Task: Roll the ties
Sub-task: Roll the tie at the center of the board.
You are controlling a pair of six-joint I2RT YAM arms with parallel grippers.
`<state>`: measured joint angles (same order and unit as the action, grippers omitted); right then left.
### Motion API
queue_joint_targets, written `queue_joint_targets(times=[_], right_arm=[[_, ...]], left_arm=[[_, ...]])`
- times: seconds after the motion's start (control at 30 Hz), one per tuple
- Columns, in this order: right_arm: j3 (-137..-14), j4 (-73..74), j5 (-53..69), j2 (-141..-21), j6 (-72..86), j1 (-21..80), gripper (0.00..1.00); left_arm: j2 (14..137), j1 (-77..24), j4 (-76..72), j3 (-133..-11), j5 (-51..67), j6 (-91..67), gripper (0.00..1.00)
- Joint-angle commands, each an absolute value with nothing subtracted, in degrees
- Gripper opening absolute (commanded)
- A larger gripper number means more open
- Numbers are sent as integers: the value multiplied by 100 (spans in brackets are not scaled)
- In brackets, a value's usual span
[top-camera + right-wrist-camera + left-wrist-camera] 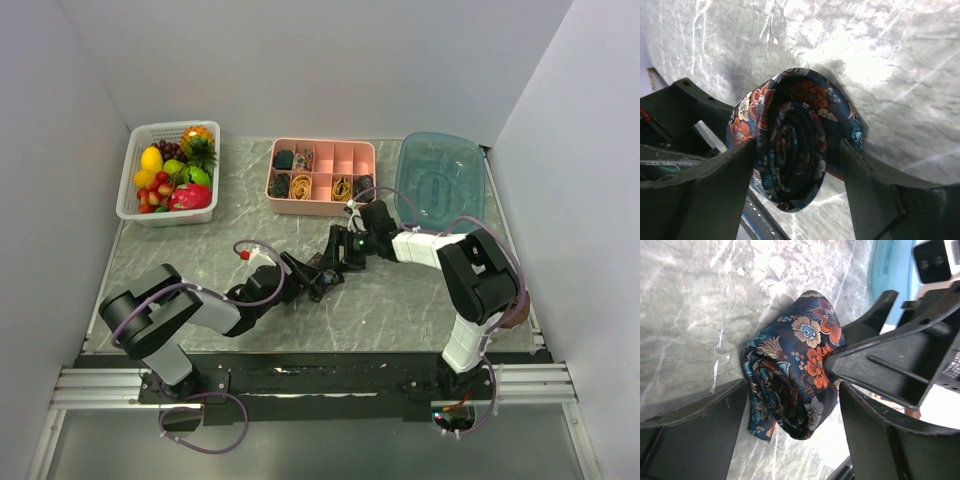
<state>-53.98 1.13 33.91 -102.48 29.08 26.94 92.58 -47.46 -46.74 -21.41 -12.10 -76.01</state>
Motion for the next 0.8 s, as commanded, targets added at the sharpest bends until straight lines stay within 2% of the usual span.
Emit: queue_joint_targets(times=[0.0,0.1,0.3,0.57,0.77], right_arm=[[-5590,457,3103,-9765,2672,2611,79],[-5528,466,3024,-9616,2654,2575,86],[-5440,474,2927,-9483,2575,2470,94],[-5511,361,3287,-10124,2566,2452,94],[-5353,203,3296,-10335,2628,2461,93]], left_arm=[[9027,-4711,-3543,-2197,-1494,-7286,82],[8869,-4720,-3305,-2215,-1573,-7234,84],[8903,-4711,-3445,-2136,-1573,-7163,88],[9474,-4702,-4209,-2206,-1283,-7136,86],[9519,-4711,-3991,-2276,-1485,-7321,79]])
